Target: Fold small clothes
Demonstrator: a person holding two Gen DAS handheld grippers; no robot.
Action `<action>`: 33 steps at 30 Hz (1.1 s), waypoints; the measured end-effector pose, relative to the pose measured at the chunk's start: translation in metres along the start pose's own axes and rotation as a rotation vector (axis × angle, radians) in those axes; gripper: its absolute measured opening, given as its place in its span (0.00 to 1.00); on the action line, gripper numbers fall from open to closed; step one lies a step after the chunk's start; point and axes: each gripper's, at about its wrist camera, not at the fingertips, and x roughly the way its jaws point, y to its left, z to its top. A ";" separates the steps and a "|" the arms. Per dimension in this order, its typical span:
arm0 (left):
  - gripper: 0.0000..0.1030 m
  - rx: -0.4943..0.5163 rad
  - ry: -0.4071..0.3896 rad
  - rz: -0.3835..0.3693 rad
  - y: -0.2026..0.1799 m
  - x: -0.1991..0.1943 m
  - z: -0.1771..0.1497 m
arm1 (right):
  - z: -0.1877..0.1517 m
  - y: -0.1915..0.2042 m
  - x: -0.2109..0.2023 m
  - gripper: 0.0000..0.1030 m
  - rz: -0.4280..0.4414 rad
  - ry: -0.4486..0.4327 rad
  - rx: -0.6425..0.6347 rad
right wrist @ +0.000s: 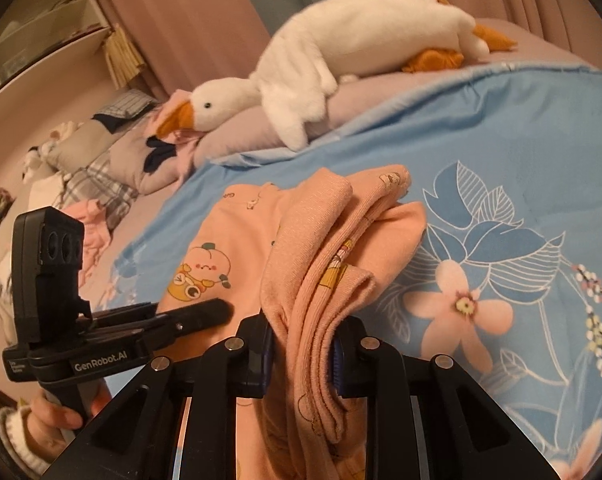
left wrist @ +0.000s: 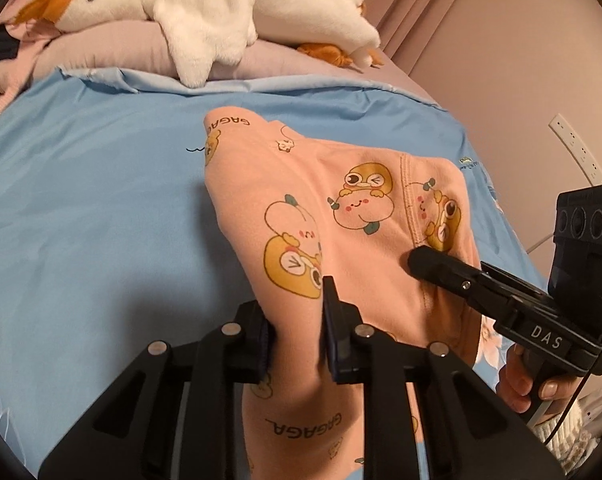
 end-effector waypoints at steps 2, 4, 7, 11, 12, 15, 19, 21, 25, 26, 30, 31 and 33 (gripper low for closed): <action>0.20 0.009 -0.006 0.010 -0.006 -0.013 -0.007 | -0.004 0.008 -0.008 0.24 0.006 -0.006 -0.008; 0.20 0.017 -0.012 0.022 -0.010 -0.025 -0.015 | -0.010 0.017 -0.017 0.24 0.013 -0.012 -0.020; 0.20 0.028 -0.015 0.044 -0.015 -0.040 -0.028 | -0.020 0.029 -0.027 0.24 0.033 -0.010 -0.024; 0.20 0.044 -0.027 0.080 -0.020 -0.061 -0.047 | -0.035 0.048 -0.038 0.24 0.049 -0.006 -0.040; 0.20 0.043 -0.031 0.087 -0.020 -0.067 -0.053 | -0.039 0.052 -0.041 0.24 0.050 -0.007 -0.044; 0.20 0.037 -0.038 0.096 -0.021 -0.082 -0.064 | -0.050 0.066 -0.051 0.24 0.061 -0.007 -0.061; 0.20 0.026 -0.057 0.103 -0.022 -0.102 -0.076 | -0.056 0.083 -0.061 0.24 0.069 -0.016 -0.089; 0.20 0.019 -0.070 0.112 -0.021 -0.114 -0.081 | -0.058 0.092 -0.067 0.24 0.073 -0.019 -0.106; 0.20 0.007 -0.089 0.129 -0.019 -0.134 -0.090 | -0.063 0.111 -0.074 0.24 0.083 -0.026 -0.145; 0.20 0.005 -0.096 0.135 -0.018 -0.140 -0.093 | -0.063 0.116 -0.075 0.24 0.088 -0.026 -0.152; 0.20 0.000 -0.120 0.161 -0.016 -0.158 -0.102 | -0.068 0.131 -0.078 0.24 0.106 -0.029 -0.175; 0.20 -0.004 -0.127 0.169 -0.014 -0.163 -0.105 | -0.069 0.135 -0.078 0.24 0.109 -0.029 -0.182; 0.20 -0.013 -0.135 0.178 -0.012 -0.170 -0.109 | -0.070 0.143 -0.079 0.24 0.119 -0.030 -0.194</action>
